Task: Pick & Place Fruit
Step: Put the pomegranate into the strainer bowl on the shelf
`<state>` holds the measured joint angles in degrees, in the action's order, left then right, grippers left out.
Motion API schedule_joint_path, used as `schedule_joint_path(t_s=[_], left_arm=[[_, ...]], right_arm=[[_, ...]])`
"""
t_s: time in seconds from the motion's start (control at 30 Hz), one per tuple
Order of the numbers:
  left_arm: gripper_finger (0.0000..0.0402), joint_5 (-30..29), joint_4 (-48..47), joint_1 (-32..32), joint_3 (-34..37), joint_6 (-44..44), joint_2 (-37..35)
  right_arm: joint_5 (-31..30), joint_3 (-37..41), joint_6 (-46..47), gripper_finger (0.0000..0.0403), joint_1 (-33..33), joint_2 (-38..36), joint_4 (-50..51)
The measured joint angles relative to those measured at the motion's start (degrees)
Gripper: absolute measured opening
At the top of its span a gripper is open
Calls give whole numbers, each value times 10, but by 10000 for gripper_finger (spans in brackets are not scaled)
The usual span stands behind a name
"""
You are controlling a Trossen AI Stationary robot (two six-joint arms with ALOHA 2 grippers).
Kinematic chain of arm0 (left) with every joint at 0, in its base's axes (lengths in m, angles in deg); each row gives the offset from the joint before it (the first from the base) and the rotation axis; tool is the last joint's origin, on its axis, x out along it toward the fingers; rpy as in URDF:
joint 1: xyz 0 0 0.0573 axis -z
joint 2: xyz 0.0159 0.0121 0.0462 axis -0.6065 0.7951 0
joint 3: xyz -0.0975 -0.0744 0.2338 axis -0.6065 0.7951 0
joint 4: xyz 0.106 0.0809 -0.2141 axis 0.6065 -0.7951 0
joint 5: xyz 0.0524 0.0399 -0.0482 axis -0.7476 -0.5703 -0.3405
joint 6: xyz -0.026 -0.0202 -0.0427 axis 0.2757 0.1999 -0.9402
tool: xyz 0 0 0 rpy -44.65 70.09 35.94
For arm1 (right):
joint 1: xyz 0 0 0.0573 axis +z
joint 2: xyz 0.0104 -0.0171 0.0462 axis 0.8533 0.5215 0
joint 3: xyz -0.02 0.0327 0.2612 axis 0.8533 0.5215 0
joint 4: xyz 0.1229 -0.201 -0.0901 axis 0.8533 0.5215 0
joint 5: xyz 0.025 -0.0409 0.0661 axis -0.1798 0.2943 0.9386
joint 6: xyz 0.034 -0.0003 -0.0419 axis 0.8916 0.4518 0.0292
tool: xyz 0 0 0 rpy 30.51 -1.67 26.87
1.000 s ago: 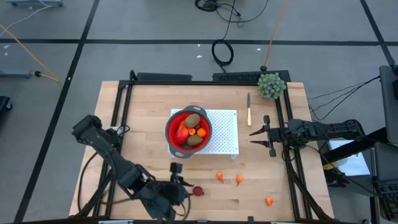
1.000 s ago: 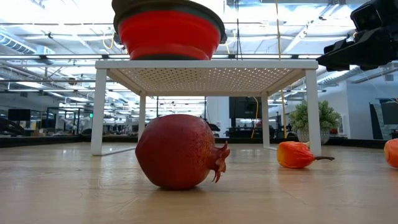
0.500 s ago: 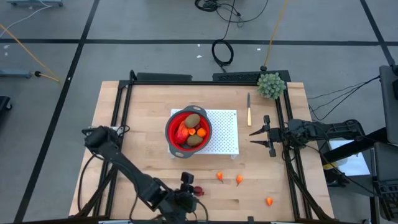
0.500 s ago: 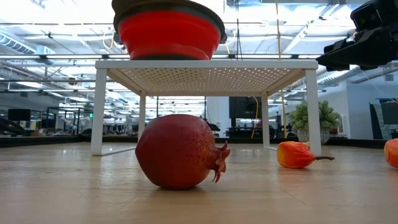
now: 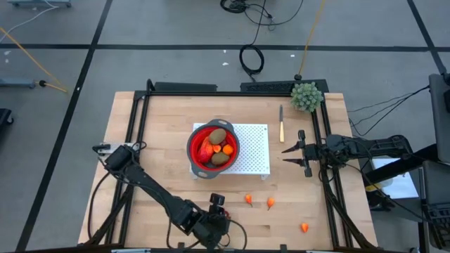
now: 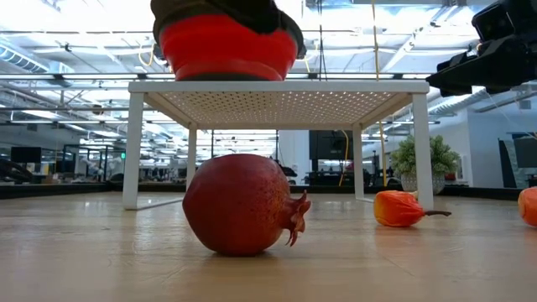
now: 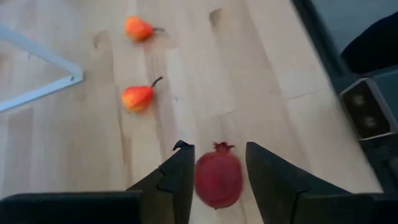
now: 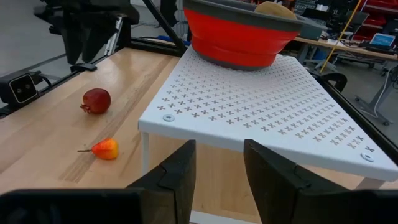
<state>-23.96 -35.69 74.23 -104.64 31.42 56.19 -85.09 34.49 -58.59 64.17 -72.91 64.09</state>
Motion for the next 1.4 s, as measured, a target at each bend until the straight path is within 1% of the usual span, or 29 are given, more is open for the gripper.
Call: schedule_joint_path(t_s=[0.1,0.2,0.33,0.47,0.67,0.9,1.2,1.4], left_arm=[[173,8,-8,-7,0,-15,0],[208,29,-2,-13,5,-24,0],[249,55,6,-16,28,-35,0],[281,53,7,-18,52,-45,0],[316,50,18,-22,57,-53,0],[333,60,50,-29,63,-65,0],[333,70,106,-35,108,-67,0],[333,70,131,-39,125,-68,4]], right_arm=[[0,0,0,130,0,0,0],[0,0,-1,130,0,0,0],[0,0,-1,130,0,0,0],[0,0,-2,130,0,0,0],[0,0,-2,130,0,0,0],[0,0,-2,130,0,0,0],[0,0,-2,130,0,0,0],[0,0,-2,130,0,0,0]])
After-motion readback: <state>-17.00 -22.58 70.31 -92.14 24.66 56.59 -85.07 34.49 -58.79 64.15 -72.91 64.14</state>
